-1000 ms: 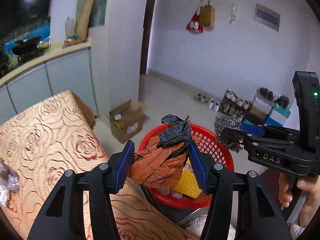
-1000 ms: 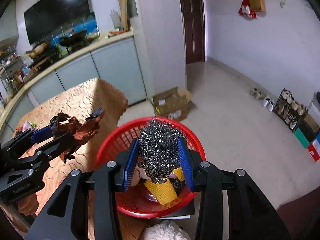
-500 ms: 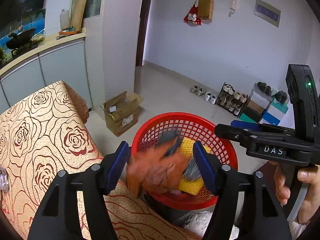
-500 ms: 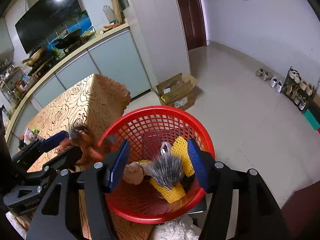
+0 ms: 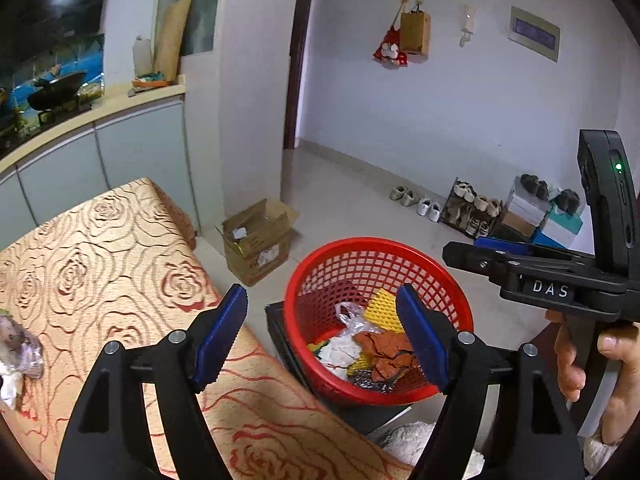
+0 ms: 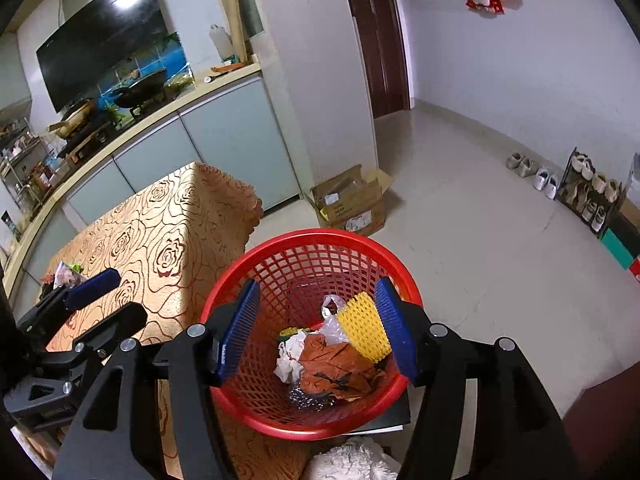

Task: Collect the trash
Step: 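Move both grippers back over the table toward the black cloth and bags, then close the left gripper on the black cloth while the right gripper grasps the white plastic bag, then lift the black cloth and plastic bag and carry both over the red wastebasket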

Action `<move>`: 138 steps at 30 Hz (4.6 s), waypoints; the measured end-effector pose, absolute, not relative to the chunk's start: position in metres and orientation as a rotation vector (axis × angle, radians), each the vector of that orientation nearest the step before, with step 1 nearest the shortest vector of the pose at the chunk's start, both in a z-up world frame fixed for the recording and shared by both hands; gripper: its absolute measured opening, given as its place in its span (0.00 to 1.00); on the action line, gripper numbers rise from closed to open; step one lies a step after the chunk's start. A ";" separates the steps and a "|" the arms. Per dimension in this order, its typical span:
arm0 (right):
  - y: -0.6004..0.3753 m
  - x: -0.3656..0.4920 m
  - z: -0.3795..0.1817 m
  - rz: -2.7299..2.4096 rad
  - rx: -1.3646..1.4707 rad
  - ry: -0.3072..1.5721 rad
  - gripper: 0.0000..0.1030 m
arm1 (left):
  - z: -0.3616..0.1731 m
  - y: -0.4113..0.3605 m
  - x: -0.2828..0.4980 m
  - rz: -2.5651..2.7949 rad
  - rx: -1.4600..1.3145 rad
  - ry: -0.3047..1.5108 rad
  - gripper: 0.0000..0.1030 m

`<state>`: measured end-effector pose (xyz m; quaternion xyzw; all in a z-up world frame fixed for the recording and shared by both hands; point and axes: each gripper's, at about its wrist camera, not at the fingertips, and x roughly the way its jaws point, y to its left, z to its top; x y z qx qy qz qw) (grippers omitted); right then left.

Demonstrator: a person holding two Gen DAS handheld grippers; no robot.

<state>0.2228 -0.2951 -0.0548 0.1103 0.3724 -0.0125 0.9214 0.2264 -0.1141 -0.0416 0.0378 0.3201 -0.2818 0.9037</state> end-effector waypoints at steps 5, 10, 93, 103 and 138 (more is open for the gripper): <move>-0.280 0.218 -0.045 -0.013 0.197 0.738 0.56 | -0.031 -0.095 0.217 -0.529 0.071 0.628 0.74; -0.259 0.213 -0.034 0.021 0.179 0.710 0.57 | -0.020 -0.069 0.207 -0.474 0.056 0.601 0.74; 0.089 0.316 -0.063 0.518 -0.136 0.773 0.65 | -0.054 0.248 0.239 0.070 -0.095 0.646 0.21; 0.106 0.331 -0.078 0.492 -0.177 0.804 0.49 | -0.046 0.260 0.222 0.116 -0.116 0.610 0.21; 0.033 0.228 0.034 0.531 -0.059 0.540 0.28 | 0.035 0.222 0.148 0.197 -0.068 0.440 0.21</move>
